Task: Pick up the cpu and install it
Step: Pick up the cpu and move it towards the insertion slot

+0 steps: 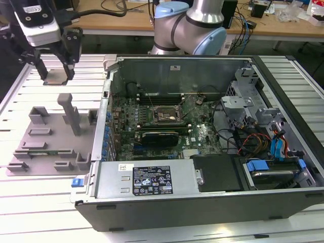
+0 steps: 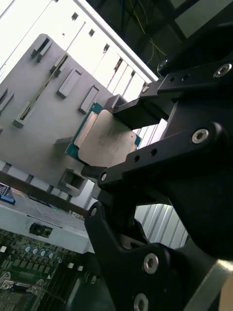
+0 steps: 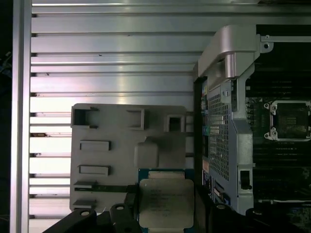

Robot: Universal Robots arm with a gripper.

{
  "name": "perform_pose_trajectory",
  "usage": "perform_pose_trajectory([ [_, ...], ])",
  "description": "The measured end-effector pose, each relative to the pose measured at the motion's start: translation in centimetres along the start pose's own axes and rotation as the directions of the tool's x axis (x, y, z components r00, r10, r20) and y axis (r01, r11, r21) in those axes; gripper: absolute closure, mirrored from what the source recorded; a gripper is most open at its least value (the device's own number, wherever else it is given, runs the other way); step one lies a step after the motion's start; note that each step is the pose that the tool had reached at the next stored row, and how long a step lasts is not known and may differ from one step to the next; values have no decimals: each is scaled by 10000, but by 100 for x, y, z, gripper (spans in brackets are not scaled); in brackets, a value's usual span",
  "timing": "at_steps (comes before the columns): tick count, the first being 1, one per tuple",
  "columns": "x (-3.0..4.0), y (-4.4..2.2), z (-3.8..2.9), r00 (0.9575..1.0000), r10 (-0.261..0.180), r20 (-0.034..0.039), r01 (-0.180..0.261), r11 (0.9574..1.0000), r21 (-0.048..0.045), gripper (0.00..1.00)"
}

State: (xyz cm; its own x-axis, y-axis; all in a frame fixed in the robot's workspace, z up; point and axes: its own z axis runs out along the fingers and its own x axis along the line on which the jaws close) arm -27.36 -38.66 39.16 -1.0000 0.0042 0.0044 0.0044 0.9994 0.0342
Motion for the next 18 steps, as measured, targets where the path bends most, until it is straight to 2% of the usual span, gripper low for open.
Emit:
perform_pose_trajectory([
  [3, -86, 1, 0, 10000, 1, 0, -1, 10000, 0, 45],
  [8, -370, 2, -2, 10000, 1, 0, -1, 10000, 0, 45],
  [10, -418, 2, -3, 10000, 0, -1, 0, 10000, 1, 45],
  [12, -522, 3, -2, 10000, 0, 0, 0, 10000, 0, 45],
  [18, -764, 4, -4, 10000, 1, -1, -1, 10000, 1, 45],
])
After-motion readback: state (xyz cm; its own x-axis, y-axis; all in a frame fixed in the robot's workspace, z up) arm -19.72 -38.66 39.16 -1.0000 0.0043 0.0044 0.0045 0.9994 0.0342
